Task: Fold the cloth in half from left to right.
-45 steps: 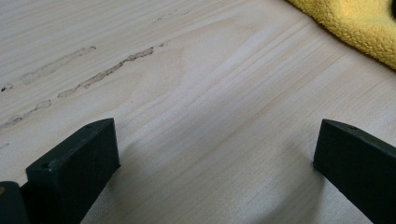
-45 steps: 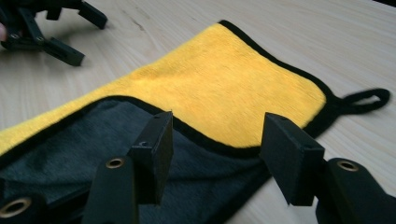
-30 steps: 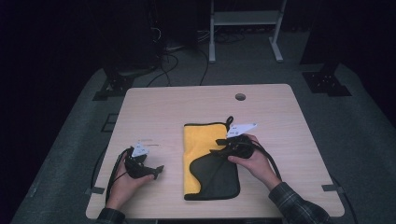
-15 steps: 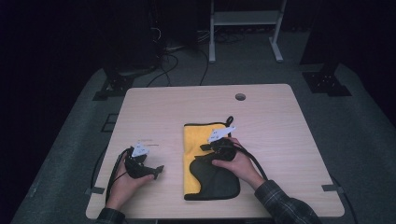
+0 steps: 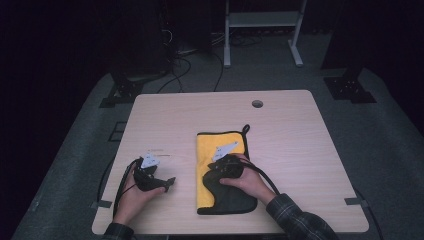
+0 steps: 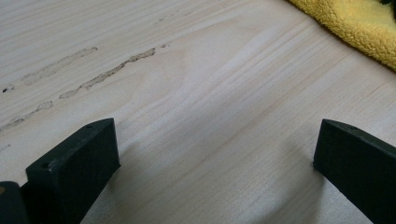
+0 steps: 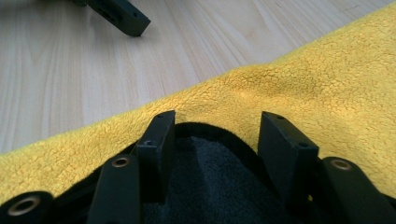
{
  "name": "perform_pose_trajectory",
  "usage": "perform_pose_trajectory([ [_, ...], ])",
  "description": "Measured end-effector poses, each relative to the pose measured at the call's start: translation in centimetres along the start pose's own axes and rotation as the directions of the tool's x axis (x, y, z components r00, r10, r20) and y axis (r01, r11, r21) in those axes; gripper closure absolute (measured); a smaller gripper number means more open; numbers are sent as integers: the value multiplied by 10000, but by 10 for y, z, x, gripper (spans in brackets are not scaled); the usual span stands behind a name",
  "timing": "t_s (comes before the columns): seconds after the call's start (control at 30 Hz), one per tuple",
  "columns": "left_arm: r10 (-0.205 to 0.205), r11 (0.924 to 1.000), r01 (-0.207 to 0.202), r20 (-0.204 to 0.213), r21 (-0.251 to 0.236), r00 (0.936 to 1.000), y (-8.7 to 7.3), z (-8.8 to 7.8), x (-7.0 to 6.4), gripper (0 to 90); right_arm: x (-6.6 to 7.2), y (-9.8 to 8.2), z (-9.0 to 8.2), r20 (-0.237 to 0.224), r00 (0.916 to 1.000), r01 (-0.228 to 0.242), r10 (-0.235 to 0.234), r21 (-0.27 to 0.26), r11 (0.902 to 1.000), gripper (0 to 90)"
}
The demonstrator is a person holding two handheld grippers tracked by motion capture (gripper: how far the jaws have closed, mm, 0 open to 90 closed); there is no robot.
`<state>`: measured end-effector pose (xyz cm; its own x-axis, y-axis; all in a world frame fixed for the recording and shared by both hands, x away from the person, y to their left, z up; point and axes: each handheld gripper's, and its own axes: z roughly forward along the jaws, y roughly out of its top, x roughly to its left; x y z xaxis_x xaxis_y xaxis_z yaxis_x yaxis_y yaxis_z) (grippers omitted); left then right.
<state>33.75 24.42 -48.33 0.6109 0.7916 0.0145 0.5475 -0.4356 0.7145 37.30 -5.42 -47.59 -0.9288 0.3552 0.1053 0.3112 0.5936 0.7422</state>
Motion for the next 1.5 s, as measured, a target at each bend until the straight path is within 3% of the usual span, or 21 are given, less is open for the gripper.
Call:
perform_pose_trajectory([
  [0.13,0,10000,0,-1,-1,10000,0,0,0,0,2,-1,-1,164,9997,197,-198,63,9998,553],
  [0.3,3,10000,-3,-1,2,10000,0,0,0,0,6,0,-5,154,9994,309,-312,160,9994,752],
  [0.43,2,10000,-2,0,1,10000,0,0,0,0,7,1,-10,92,9996,256,-257,99,9996,801],
  [0.93,5,10000,-5,-19,-10,10000,0,0,0,0,1,-13,-59,-1095,9927,-569,501,-602,9966,823],
  [1.37,-17,10000,17,-30,-8,10000,0,0,0,0,5,-52,-97,-1141,9901,-861,816,-350,9957,821],
  [1.5,-41,10000,41,-50,-7,10000,0,0,1,0,9,-63,-103,-1079,9914,-761,744,-118,9970,810],
])
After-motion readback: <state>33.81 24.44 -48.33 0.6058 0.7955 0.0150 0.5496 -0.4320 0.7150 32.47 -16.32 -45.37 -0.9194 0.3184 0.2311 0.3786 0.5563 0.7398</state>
